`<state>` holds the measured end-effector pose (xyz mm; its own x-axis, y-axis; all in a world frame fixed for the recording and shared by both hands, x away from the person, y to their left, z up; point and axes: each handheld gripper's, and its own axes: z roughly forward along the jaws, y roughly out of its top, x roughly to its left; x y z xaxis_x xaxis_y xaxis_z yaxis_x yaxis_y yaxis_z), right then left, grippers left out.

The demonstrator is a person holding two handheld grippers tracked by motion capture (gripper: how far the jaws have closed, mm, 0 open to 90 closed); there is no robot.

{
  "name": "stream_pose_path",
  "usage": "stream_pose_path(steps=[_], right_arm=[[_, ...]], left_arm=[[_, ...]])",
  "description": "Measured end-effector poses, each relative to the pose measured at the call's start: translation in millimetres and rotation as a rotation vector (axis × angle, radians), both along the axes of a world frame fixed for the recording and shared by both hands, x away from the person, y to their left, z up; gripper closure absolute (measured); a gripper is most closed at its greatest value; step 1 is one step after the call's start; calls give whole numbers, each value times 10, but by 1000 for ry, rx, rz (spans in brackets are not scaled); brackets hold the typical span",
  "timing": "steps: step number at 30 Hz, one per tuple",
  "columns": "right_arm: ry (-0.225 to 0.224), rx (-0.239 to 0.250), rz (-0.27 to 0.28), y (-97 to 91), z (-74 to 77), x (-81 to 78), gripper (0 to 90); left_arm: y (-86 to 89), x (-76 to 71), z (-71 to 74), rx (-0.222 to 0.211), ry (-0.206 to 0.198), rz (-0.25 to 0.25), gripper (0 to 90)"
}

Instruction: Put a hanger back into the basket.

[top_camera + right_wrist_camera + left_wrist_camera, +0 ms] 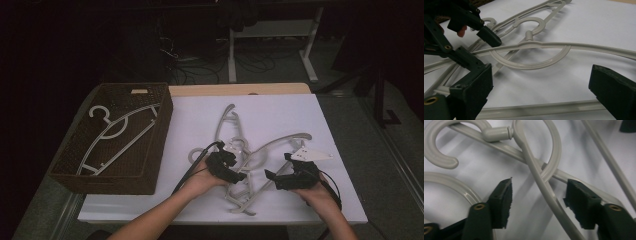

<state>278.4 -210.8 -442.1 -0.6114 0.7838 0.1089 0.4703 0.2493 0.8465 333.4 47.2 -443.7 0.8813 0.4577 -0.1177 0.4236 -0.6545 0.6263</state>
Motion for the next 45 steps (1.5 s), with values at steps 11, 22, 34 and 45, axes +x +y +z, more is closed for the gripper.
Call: stream_pose_path(steps=[11, 22, 34, 45], right_arm=[[0, -5, 3, 7, -3, 0, 51], [-8, -10, 7, 11, 5, -9, 52], [-29, 4, 12, 8, 39, -36, 55], [-31, 16, 19, 0, 44, -44, 56]], left_arm=[[19, 59, -52, 9, 10, 23, 684], [192, 210, 31, -45, 25, 108, 815], [397, 302, 288, -59, -33, 150, 821], [767, 426, 898, -71, -128, 215, 822]])
